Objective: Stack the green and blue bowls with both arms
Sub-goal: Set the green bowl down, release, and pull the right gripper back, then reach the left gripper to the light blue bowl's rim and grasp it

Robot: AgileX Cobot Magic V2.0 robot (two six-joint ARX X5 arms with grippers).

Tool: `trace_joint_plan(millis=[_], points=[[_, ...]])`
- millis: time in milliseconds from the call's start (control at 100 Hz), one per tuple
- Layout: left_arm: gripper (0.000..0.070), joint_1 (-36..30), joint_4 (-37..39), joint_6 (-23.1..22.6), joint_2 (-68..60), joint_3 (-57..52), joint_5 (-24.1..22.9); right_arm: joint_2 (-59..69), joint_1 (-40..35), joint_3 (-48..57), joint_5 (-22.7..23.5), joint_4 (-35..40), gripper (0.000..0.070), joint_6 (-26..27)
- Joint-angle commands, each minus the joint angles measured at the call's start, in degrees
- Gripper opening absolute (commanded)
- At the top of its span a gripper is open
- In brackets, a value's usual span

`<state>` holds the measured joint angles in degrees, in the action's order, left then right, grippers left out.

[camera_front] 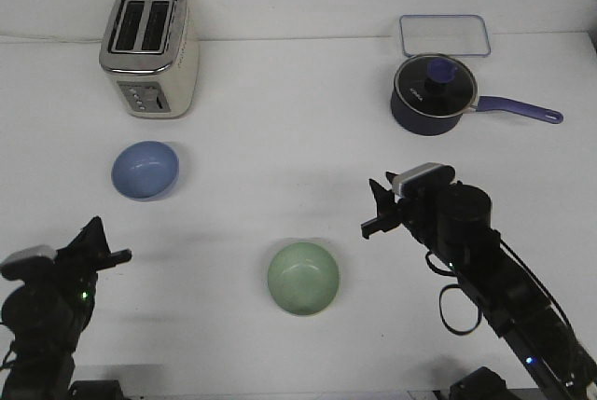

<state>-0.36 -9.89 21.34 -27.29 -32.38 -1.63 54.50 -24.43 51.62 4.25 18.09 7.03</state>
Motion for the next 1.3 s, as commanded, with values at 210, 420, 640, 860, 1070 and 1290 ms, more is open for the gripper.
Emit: trace_joint_plan(millis=[210,420,640,860,1070,1290], points=[[0.0281,2.2,-10.9,-5.7,-33.2,-25.3,0.0,-12.1,1.9,-18.3,0.2,-7.1,0.0215,1.7],[0.0700,3.3,-17.0,-8.8,-48.6,-36.2,0.1,-16.0,1.9,-19.8,0.3,-4.8,0.0215,2.0],[0.0699,5.6,-17.0,-10.4,-60.2,-38.6,0.1,-17.0,1.9,-19.8,0.2,-4.8,0.0215,1.9],[0.0698,7.7,-16.5,-11.7,-69.5,-38.6,1.7,-17.0,1.9,-19.8,0.2,-4.7,0.0215,1.9],[0.0208,7.9,-13.9,-11.6,-72.8,-38.6,3.9,-17.0,1.9,-19.8,0.2,-4.7,0.0214,2.0],[0.0013,7.8,-14.5,-11.7,-71.4,-39.5,6.5,-17.0,1.9,-19.8,0.2,-4.7,0.0214,2.0]])
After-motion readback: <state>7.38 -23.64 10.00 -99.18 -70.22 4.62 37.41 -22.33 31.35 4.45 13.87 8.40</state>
